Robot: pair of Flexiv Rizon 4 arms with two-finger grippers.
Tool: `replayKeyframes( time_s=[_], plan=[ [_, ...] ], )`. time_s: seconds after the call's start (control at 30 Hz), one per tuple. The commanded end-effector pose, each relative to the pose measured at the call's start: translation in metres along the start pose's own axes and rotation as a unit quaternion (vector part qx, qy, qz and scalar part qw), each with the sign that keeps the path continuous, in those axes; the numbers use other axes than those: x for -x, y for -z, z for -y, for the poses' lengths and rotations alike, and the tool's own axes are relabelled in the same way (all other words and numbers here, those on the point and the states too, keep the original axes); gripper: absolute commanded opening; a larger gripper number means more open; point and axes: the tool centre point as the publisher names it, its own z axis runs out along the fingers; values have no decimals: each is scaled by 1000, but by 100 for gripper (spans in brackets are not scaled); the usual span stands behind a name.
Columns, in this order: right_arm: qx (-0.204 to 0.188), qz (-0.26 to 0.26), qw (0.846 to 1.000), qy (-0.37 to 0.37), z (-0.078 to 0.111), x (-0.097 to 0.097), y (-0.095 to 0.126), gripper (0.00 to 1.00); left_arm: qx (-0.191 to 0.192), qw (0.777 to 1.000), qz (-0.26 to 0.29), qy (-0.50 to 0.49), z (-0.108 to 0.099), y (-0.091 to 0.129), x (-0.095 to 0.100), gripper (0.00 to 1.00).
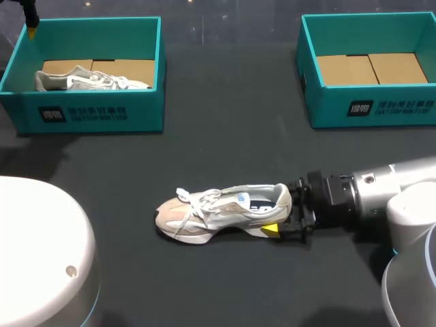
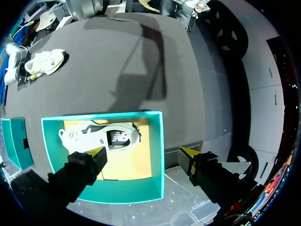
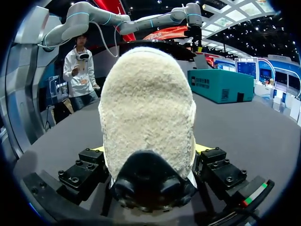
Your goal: Take the shoe out of the shoebox, open the shoe tongue, remove and reinsert the insole, then place the shoe into the shoebox
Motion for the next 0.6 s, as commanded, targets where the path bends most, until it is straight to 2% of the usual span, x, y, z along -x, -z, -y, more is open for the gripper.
replayKeyframes(
  time_s=[0.03,0.6],
  plan=[
    [-3,-6,1000,0,-1,1,2,0,0,1000,-1,-1,0,0,-1,100],
    [-3,-8,1000,0,-2,1,2,0,0,1000,-1,-1,0,0,-1,100]
  ],
)
